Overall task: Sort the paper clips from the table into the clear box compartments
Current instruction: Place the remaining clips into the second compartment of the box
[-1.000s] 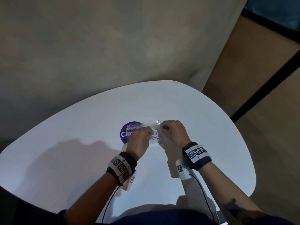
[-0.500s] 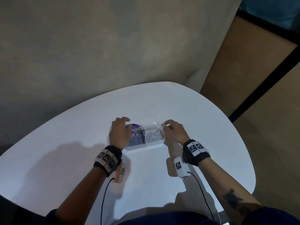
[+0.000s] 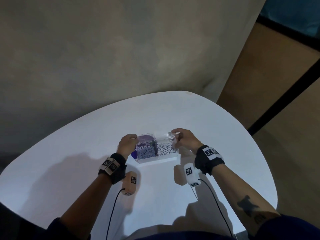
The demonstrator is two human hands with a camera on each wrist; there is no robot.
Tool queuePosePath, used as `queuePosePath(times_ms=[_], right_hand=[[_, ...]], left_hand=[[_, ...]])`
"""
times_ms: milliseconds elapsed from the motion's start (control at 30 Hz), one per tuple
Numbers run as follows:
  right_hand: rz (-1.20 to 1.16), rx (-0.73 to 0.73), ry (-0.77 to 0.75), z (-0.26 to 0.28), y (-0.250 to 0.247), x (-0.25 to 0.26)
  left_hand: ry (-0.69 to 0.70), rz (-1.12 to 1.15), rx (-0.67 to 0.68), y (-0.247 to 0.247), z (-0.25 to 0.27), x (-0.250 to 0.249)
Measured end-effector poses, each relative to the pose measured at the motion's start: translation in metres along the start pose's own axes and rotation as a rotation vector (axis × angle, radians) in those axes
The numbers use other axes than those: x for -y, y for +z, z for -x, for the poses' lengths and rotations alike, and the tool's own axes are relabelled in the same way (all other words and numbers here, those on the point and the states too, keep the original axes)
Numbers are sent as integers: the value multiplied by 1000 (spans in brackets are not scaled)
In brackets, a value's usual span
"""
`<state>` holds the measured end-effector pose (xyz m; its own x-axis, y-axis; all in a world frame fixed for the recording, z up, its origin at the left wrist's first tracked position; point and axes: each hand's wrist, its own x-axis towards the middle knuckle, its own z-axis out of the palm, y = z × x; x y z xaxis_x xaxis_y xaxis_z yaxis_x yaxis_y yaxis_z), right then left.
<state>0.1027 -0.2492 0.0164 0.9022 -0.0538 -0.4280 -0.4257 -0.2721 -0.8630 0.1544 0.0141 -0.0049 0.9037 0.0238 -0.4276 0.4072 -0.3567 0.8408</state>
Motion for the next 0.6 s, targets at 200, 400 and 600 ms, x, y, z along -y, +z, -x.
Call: queuePosePath(times_ms=[200,400,600], right_hand=[[19,-16,-48,5,6,-6],[-395,-114,-48,16,6,-6],[-315,-161,-192,24,-1,-15]], left_hand=[[109,154,-31,-3,3,3],[424,-26,-51,-9,32,1],[774,-320,-52,-12,60,19]])
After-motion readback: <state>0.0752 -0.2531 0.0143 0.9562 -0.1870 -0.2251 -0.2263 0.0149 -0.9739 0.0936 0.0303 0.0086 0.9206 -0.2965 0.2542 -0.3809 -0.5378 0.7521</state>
